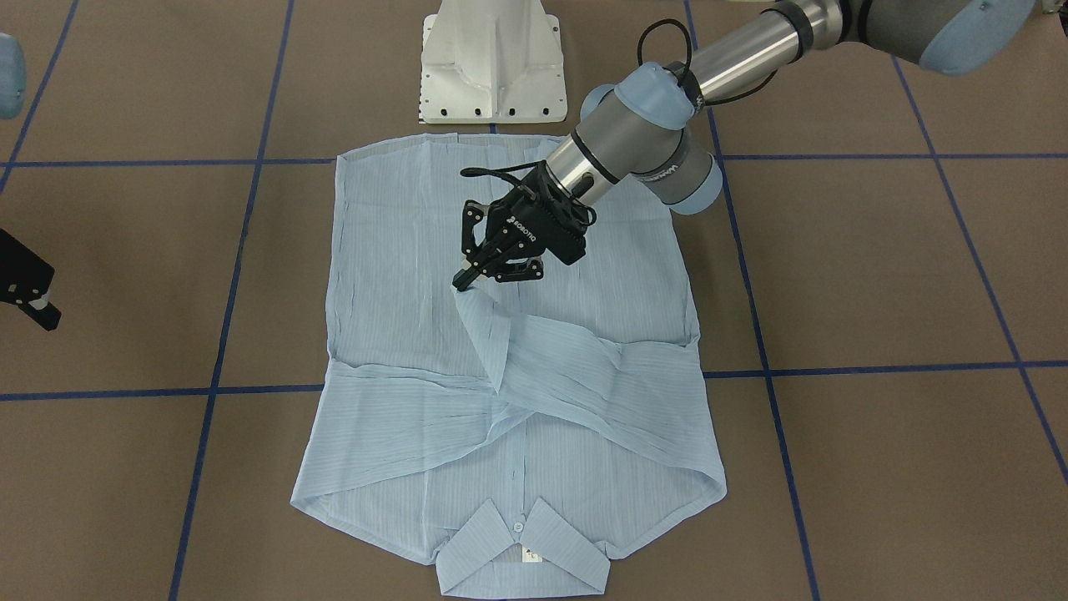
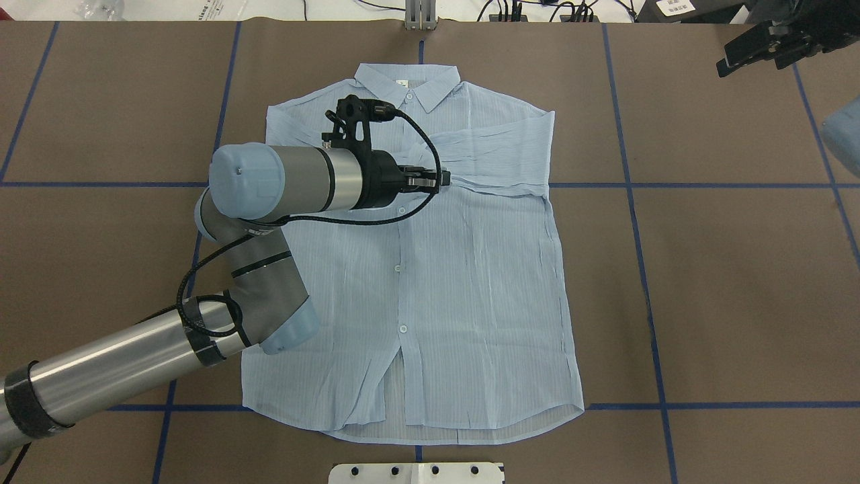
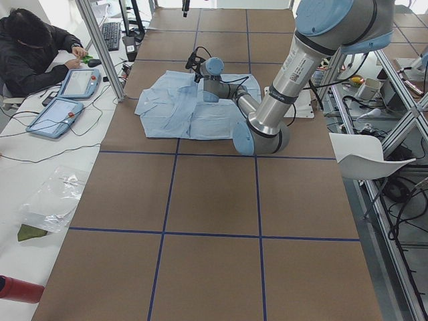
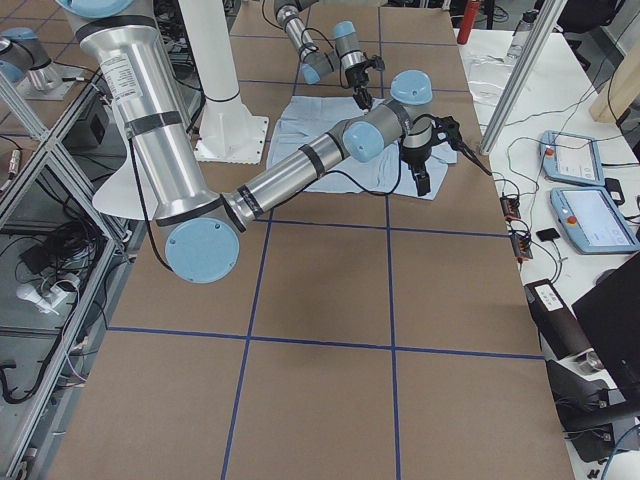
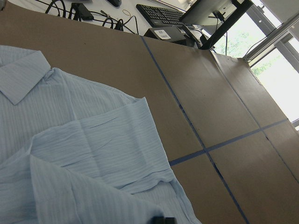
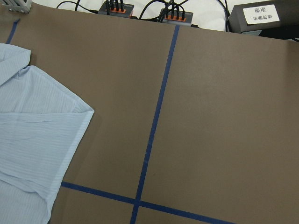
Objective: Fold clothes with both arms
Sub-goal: 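Fold the held sleeve across the shirt front with the left gripper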
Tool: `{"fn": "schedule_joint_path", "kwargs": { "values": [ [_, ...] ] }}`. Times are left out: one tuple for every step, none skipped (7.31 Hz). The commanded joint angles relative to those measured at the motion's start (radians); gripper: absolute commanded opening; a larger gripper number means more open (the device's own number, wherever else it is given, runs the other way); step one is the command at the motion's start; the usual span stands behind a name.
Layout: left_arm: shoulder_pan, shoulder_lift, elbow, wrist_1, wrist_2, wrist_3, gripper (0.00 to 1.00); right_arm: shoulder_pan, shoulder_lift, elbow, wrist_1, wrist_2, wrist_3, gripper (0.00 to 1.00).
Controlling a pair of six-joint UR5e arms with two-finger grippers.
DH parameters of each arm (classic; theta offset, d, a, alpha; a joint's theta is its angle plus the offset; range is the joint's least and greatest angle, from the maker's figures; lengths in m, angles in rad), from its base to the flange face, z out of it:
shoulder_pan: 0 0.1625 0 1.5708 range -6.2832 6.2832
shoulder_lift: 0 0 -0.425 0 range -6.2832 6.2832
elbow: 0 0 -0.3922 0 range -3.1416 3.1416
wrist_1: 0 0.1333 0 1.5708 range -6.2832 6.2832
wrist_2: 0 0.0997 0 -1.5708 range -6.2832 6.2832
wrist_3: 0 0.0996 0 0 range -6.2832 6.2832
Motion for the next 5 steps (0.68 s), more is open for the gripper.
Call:
{"fn": "schedule_joint_path", "kwargs": {
  "values": [
    [0.03,-0.06,0.104,0.001,0.023,-0.005,0.74,0.0,-0.002,0.001,0.0,0.0,0.002,1.0],
    [0.041,-0.073,0.108,0.003,0.024,-0.009,0.97,0.0,-0.002,0.003,0.0,0.002,0.003,1.0],
    [0.043,-0.074,0.108,0.005,0.024,-0.009,0.99,0.0,0.0,0.003,0.001,0.002,0.026,1.0],
    [0.043,-0.07,0.103,0.027,0.023,-0.008,0.99,-0.003,0.002,0.003,0.001,0.002,0.038,1.0],
    [0.041,-0.062,0.095,0.084,0.02,0.0,0.99,-0.015,0.008,0.008,0.003,0.0,0.081,1.0]
  ]
}}
